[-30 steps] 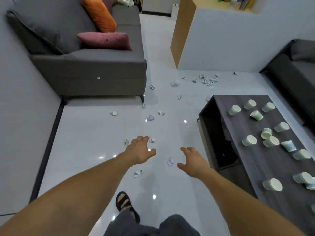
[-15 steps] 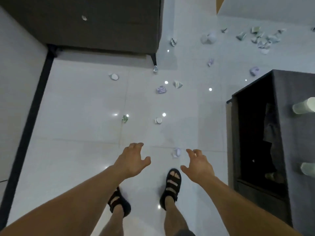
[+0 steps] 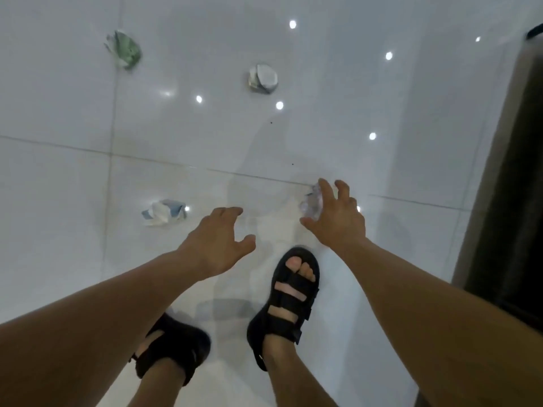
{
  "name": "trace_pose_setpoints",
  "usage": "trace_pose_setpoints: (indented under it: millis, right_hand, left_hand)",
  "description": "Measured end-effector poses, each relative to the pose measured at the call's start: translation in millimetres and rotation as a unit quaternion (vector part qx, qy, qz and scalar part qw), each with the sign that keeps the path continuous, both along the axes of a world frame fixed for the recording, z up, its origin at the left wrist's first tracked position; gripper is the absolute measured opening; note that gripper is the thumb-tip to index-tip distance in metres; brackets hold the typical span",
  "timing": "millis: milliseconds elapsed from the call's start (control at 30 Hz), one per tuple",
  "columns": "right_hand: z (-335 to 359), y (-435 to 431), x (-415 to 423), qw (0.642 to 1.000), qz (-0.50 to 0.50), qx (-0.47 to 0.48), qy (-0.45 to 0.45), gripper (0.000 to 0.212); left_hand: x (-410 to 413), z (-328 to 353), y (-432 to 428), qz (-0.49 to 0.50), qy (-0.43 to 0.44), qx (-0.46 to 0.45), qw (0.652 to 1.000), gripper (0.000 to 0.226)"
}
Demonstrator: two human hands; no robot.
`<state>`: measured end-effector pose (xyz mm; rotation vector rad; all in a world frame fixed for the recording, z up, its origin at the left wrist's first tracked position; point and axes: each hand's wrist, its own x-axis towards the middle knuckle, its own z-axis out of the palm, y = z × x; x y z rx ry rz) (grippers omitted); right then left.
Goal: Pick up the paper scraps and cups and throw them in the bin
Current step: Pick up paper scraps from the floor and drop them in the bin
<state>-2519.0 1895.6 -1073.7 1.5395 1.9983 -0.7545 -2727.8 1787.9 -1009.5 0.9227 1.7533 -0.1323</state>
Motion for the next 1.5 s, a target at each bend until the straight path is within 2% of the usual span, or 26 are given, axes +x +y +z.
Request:
trace_pose_setpoints:
  millis: [100, 233, 333, 467, 533, 600, 733, 900, 1000, 1133, 1233, 1333, 1500]
  right_hand:
    - [-39.4, -2.1, -0.5, 0.999, 0.024, 0.043, 0.015, 0.072]
    - [-55.0, -17.3, 9.6, 0.994, 0.006, 0.062, 0.090, 0.051]
    - [-44.2, -30.3, 9.3, 0.993, 0.012, 0.031, 0.112, 0.051]
    - [2.0, -50.9, -26.0, 0.981, 0.042, -0.013, 0.187, 0.059]
    - [28.6, -62.6, -52.4, 0.967, 0.061, -0.043, 0.244, 0.065]
    - [51.7, -70.0, -75.9, 0.954, 0.060, -0.071, 0.285, 0.070]
    - [82.6, -72.7, -112.3, 0.945, 0.054, -0.093, 0.310, 0.075]
    - [99.2, -90.6, -148.0, 0.939, 0.097, -0.078, 0.321, 0.055]
    - [96.3, -105.3, -165.4, 0.938, 0.142, -0.083, 0.305, 0.063]
    - [82.3, -130.0, -182.4, 0.925, 0.160, -0.147, 0.313, 0.075]
    - [58.4, -138.0, -188.8, 0.932, 0.188, -0.131, 0.280, 0.079]
    - [25.5, -130.9, -204.4, 0.941, 0.286, -0.058, 0.170, 0.082]
    - [-21.2, -130.9, -234.3, 0.929, 0.365, -0.005, 0.064, 0.076]
  left_hand:
    - [6.3, -33.8, -8.1, 0.003, -0.005, 0.004, 1.000, 0.068]
    - [10.8, -45.9, -15.3, 0.020, -0.012, -0.004, 1.000, 0.067]
    - [13.1, -36.0, -18.0, 0.050, -0.023, -0.015, 0.998, 0.067]
    - [13.1, -7.5, -12.9, 0.154, -0.063, -0.012, 0.986, 0.069]
    - [9.3, 8.5, -8.8, 0.209, -0.089, -0.009, 0.974, 0.068]
    - [0.0, 25.2, -6.8, 0.253, -0.111, -0.002, 0.961, 0.056]
    - [-25.9, 55.3, -13.9, 0.324, -0.135, 0.028, 0.936, 0.037]
    - [-52.4, 68.2, -38.6, 0.449, -0.178, 0.052, 0.874, 0.037]
    - [-67.9, 63.6, -59.6, 0.517, -0.176, 0.063, 0.835, 0.038]
    - [-87.1, 48.5, -90.2, 0.535, -0.124, 0.037, 0.835, 0.034]
    - [-106.9, 30.2, -118.6, 0.496, -0.091, 0.005, 0.863, 0.031]
    - [-128.3, 11.5, -154.1, 0.425, -0.049, -0.003, 0.904, 0.027]
    - [-153.1, -18.5, -201.2, 0.412, -0.024, -0.022, 0.911, 0.023]
